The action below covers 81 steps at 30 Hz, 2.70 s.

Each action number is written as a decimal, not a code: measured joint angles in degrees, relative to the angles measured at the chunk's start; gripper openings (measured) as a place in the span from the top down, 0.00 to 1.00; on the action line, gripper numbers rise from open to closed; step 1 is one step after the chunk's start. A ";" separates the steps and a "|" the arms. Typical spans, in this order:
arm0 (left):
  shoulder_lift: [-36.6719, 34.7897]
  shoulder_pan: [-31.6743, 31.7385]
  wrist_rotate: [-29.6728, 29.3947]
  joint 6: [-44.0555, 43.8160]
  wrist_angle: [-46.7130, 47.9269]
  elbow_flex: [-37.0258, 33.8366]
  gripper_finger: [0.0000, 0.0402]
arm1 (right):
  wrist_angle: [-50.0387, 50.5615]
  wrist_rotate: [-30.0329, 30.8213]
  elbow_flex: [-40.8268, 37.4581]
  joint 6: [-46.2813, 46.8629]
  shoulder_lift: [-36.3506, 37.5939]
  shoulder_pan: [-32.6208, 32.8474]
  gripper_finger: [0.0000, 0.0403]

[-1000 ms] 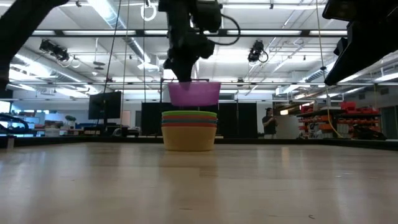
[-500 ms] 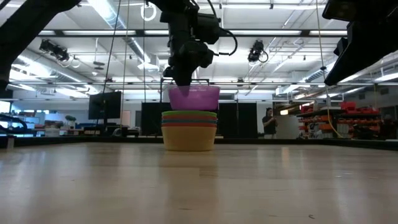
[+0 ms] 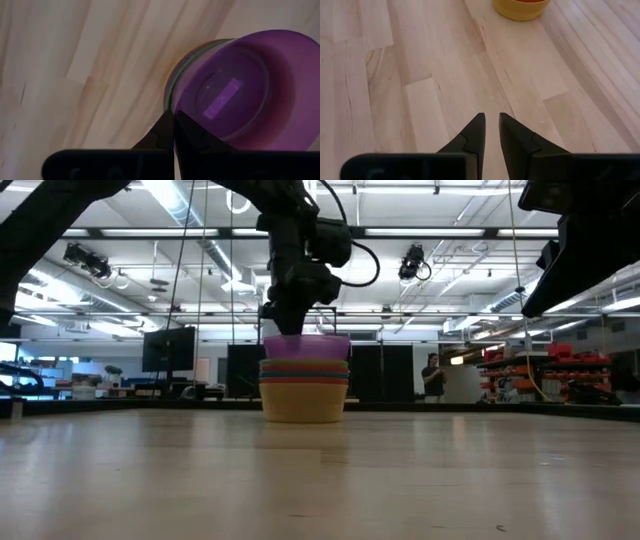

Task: Nest bowls inside each other
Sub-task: Stack the violet bowl on top of the green bowl, then return To Home Position

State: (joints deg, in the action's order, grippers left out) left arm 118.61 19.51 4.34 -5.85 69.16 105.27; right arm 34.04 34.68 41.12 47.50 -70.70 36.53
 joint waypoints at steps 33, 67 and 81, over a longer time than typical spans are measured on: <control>2.49 0.04 0.50 0.51 -0.78 -0.07 0.98 | -1.11 0.00 0.00 -0.76 0.02 -0.02 0.85; 1.62 -0.12 2.75 0.99 3.01 2.74 0.87 | -1.46 0.02 0.00 -2.51 0.02 -0.02 0.85; 1.62 -4.65 -1.15 3.52 9.54 19.50 0.86 | -1.44 0.02 0.49 -4.39 0.07 -0.02 0.85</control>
State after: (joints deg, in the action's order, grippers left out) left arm 120.22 14.86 3.19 -2.33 78.69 124.77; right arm 32.60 34.70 41.61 43.11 -70.63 36.52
